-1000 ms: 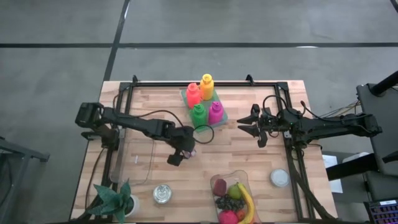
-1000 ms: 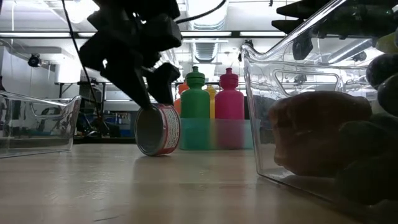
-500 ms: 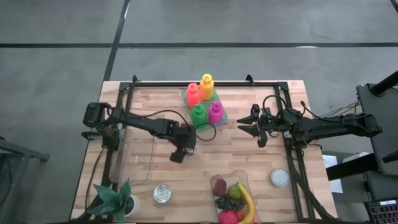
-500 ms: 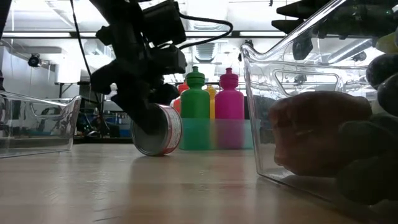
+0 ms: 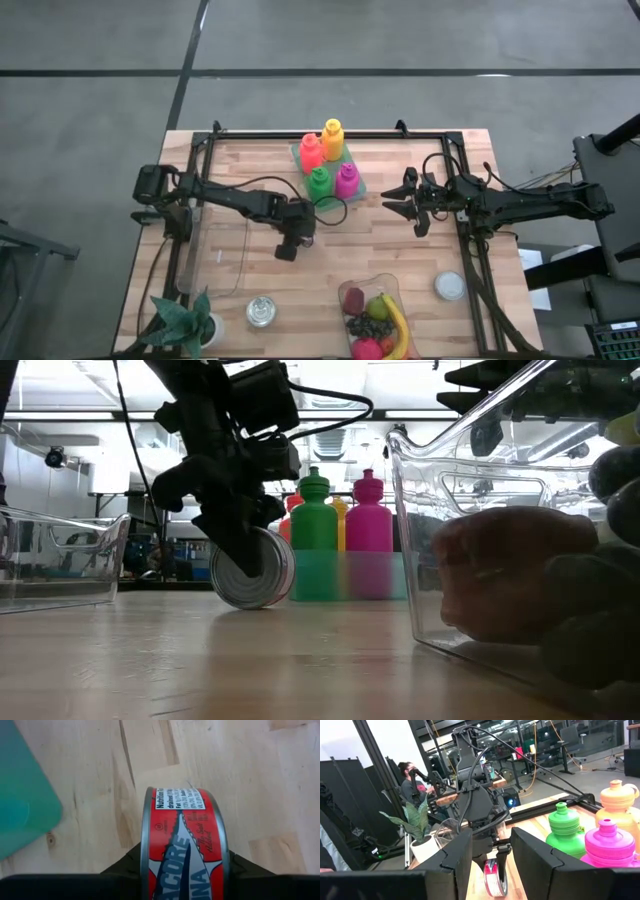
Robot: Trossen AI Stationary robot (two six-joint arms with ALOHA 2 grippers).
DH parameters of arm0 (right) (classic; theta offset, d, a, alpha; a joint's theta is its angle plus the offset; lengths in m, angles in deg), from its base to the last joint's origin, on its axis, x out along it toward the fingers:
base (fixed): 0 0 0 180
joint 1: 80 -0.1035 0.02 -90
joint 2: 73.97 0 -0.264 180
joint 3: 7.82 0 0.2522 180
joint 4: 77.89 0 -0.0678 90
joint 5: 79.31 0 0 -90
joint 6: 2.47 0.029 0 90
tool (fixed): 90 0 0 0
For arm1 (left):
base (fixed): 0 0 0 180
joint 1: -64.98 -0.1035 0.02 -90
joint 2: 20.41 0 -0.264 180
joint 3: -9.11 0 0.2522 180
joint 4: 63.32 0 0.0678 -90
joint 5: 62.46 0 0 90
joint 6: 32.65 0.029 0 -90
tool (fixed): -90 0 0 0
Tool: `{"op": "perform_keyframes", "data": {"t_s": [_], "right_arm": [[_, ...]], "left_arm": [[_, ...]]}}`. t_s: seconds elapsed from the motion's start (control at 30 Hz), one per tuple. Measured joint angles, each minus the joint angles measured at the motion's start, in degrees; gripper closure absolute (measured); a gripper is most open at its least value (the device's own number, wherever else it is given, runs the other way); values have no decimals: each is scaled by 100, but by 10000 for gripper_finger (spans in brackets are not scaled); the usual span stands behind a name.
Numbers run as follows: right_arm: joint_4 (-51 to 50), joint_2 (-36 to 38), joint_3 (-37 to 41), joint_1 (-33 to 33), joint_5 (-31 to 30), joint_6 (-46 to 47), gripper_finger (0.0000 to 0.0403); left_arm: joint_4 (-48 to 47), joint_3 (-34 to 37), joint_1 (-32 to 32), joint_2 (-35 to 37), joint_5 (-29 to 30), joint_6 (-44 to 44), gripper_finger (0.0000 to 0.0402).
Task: Pick & Place Food Item
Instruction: Put the red tuna can into the top transparent bin
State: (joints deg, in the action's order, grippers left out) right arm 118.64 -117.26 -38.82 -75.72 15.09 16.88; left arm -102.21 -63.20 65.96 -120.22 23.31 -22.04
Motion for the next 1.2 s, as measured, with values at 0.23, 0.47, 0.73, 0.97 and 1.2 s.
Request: {"op": "perform_keyframes", "data": {"t_s": [0.23,0.47,0.73,0.97,1.2], "right_arm": [[1,0,0,0,1,0,269],[1,0,0,0,-1,0,269],[-1,0,0,0,1,0,269],[0,2,0,0,2,0,269],[-4,2,0,0,1,-1,269]], "left_arm": [[-96,-36,1,107,-1,-158,277],[-1214,-576,7,851,44,-824,277],[-2787,-1260,9,2146,1027,-3012,277],[-4813,-1428,139,3052,1225,-5269,277],[-5841,-1060,611,3750,1315,-7974,277]]}}
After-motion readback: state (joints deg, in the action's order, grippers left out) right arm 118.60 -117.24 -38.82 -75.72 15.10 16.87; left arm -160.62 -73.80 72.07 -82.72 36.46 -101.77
